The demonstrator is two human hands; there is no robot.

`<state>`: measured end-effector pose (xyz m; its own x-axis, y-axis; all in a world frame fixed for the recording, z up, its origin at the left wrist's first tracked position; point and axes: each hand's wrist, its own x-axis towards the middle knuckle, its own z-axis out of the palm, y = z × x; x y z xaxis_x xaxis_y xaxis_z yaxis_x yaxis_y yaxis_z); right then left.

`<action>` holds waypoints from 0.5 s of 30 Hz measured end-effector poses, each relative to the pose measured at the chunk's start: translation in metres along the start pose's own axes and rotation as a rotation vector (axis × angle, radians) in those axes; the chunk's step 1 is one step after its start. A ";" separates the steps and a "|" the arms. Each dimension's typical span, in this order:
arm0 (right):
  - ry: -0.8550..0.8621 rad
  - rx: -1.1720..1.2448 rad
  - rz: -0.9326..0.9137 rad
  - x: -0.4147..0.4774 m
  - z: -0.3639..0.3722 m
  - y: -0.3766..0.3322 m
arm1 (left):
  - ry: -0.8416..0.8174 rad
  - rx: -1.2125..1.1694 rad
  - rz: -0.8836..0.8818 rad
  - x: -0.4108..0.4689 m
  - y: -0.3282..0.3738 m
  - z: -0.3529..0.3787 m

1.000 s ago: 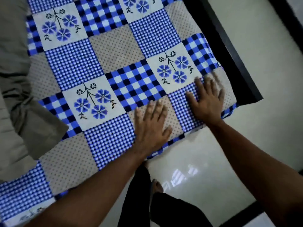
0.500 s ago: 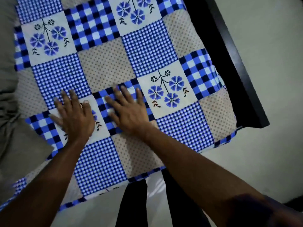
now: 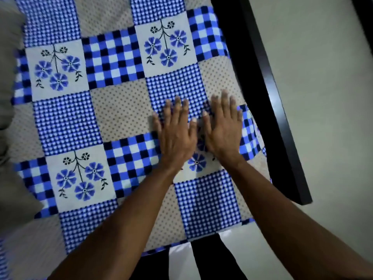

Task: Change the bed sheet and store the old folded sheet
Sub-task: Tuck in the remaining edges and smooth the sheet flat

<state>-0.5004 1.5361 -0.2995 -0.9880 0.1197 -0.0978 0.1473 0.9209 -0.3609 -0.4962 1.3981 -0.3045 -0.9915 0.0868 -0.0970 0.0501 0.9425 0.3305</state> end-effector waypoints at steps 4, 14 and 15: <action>-0.183 0.055 -0.353 0.019 0.030 -0.112 | 0.186 0.020 -0.263 0.015 -0.116 -0.048; -0.207 -0.218 -0.309 0.136 0.056 -0.113 | 0.030 0.159 -0.414 0.090 -0.219 -0.058; -0.163 -0.211 -0.211 0.149 0.045 -0.089 | 0.018 0.173 -0.334 0.101 -0.200 -0.052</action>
<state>-0.6581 1.4554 -0.3237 -0.9727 -0.1273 -0.1943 -0.0898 0.9775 -0.1911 -0.6127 1.2020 -0.3315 -0.9585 -0.2388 -0.1557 -0.2582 0.9587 0.1193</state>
